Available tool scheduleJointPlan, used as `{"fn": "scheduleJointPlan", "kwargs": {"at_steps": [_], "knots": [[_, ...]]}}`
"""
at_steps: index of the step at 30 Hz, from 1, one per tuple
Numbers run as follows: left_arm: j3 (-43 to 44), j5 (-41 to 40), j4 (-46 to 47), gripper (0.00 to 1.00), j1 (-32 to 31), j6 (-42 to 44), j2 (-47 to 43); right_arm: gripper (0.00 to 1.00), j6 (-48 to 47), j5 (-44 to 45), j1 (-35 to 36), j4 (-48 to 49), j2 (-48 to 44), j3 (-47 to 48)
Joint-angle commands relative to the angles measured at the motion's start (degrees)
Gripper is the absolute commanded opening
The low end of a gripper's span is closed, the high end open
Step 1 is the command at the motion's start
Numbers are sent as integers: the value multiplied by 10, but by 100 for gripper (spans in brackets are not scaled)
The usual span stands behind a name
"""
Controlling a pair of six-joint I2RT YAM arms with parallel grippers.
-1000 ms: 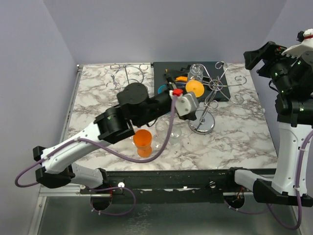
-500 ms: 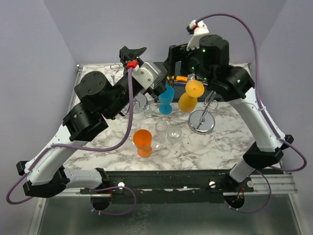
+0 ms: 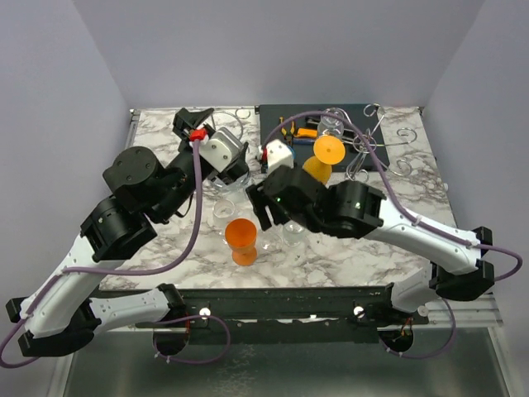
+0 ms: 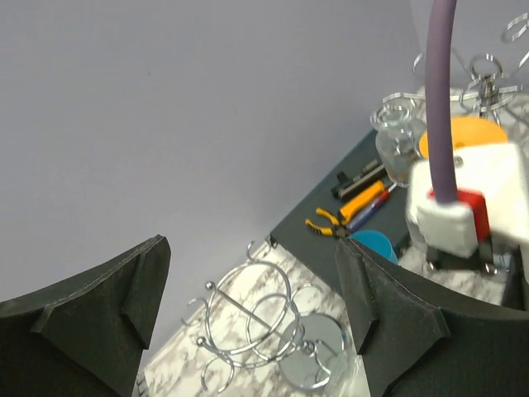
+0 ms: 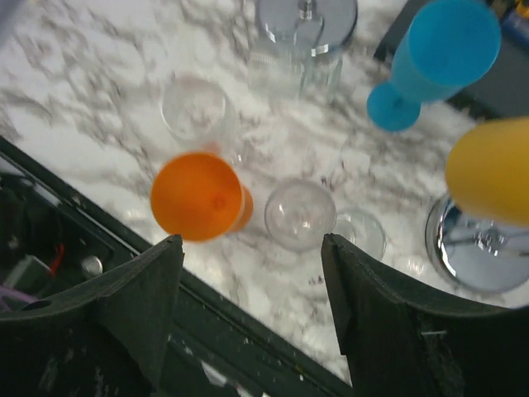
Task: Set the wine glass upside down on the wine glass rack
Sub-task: Pick up the wine glass at the center of the board.
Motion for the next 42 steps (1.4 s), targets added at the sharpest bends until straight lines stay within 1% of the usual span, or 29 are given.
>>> {"fn": "scheduleJointPlan", "kwargs": {"at_steps": [1, 6, 13, 15, 20, 22, 26, 30, 36, 42], "knots": [[-48, 6, -26, 88, 13, 5, -25, 73, 97, 2, 20, -38, -34, -102], [-53, 19, -38, 88, 18, 10, -34, 70, 127, -25, 21, 1, -69, -205], [-56, 39, -48, 88, 19, 4, -34, 70, 128, -39, 21, 34, -98, -288], [-55, 44, -49, 88, 20, -3, -34, 71, 125, -30, 20, 47, -109, -319], [-53, 54, -55, 88, 20, -19, -29, 74, 50, -20, 21, 148, -153, -410], [-53, 60, -60, 88, 19, -22, -26, 75, 18, -20, 21, 189, -165, -430], [-51, 70, -64, 88, 20, -27, -20, 76, -23, -27, 11, 237, -165, -446], [-48, 75, -63, 88, 19, -32, -14, 76, -49, -55, -19, 265, -154, -459], [-47, 74, -64, 88, 20, -31, -12, 75, -74, -95, -61, 296, -150, -480], [-44, 77, -64, 88, 20, -33, -10, 72, -89, -128, -81, 323, -136, -492]]}}
